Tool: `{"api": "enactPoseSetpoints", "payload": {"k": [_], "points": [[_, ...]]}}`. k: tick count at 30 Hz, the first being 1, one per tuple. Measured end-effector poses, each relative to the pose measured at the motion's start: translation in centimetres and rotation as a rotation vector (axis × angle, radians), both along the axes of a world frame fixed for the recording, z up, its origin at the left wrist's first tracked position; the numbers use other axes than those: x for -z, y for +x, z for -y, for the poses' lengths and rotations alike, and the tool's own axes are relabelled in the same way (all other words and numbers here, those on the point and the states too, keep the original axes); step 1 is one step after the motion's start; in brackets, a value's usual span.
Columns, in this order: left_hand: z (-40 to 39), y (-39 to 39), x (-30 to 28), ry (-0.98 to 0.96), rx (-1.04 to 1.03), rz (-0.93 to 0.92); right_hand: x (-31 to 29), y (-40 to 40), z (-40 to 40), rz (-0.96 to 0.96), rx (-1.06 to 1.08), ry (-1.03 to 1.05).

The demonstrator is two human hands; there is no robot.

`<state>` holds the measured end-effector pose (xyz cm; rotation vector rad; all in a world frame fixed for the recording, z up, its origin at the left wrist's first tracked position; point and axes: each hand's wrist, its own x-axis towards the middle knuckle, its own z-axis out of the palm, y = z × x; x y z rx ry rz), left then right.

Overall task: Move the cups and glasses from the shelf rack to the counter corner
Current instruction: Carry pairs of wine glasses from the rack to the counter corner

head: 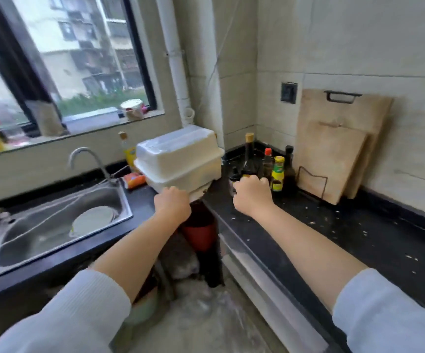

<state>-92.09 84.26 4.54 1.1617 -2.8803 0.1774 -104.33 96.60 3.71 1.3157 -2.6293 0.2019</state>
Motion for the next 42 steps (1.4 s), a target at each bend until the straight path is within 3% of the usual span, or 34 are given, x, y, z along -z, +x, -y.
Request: {"api": "enactPoseSetpoints", "payload": {"k": [12, 28, 34, 42], "points": [[15.9, 32.5, -5.1, -0.114, -0.512, -0.058, -5.6, 29.2, 24.4, -0.063, -0.536, -0.081], [32.8, 61.6, -13.6, -0.243, -1.035, -0.039, -12.8, 58.5, 49.6, 0.175, -1.117, -0.220], [38.4, 70.9, -15.5, -0.274, -1.105, -0.091, -13.5, 67.7, 56.9, 0.312, -1.180, -0.216], [48.0, 81.8, -17.8, -0.350, -1.022, -0.154, -16.0, 78.4, 65.9, 0.320, -1.103, -0.353]]}}
